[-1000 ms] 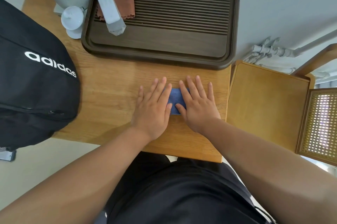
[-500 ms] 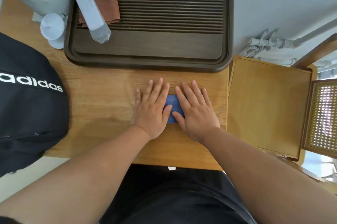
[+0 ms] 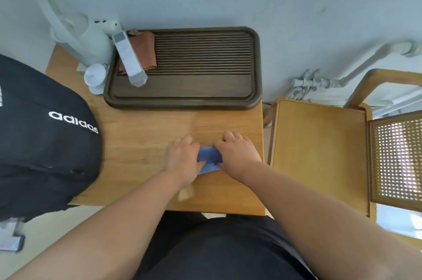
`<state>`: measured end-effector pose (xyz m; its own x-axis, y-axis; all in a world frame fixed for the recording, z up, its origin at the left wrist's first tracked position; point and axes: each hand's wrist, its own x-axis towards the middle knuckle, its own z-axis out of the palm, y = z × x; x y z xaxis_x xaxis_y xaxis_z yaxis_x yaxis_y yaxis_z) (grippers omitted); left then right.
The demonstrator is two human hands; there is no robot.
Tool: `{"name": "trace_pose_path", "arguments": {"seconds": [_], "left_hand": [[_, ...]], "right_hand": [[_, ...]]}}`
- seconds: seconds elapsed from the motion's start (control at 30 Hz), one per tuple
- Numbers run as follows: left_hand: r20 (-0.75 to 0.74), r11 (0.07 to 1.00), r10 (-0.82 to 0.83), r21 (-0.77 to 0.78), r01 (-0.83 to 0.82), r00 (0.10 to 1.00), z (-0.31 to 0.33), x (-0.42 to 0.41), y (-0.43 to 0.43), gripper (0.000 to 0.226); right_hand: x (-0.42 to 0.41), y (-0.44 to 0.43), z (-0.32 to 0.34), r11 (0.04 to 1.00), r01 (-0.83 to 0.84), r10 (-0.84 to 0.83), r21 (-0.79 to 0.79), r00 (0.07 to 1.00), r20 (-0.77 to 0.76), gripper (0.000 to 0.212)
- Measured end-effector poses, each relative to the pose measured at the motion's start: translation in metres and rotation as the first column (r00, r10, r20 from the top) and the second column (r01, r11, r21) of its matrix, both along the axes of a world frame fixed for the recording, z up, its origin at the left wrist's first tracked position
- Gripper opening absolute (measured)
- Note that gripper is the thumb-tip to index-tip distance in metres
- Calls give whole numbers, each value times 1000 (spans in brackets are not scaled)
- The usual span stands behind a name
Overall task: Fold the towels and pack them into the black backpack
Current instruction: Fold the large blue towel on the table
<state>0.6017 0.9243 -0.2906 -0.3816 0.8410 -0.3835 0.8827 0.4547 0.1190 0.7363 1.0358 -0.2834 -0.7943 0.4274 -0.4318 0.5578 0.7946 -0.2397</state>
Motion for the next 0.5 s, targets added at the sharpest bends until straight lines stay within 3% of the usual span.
{"name": "trace_pose_path", "arguments": {"seconds": [0.2,0.33,0.43,0.5], "left_hand": [[297,965,165,150,-217,941,50,6,-7,16],[420,898,241,245,-365,875,105,-4,1,19],[518,790,281,354,-501,808,153,-13,9,20],[692,693,267,346,-633,670,181,-19,10,24]], "right_hand": [[9,29,56,958,130,-149,-256,987,-56,28],[6,55,102,898,179,-298,-403,920,-254,40],[2,60,147,738,208,-575,-641,691,-438,57],[-3,56,173,603,151,-726,-783,511,-461,59]]}}
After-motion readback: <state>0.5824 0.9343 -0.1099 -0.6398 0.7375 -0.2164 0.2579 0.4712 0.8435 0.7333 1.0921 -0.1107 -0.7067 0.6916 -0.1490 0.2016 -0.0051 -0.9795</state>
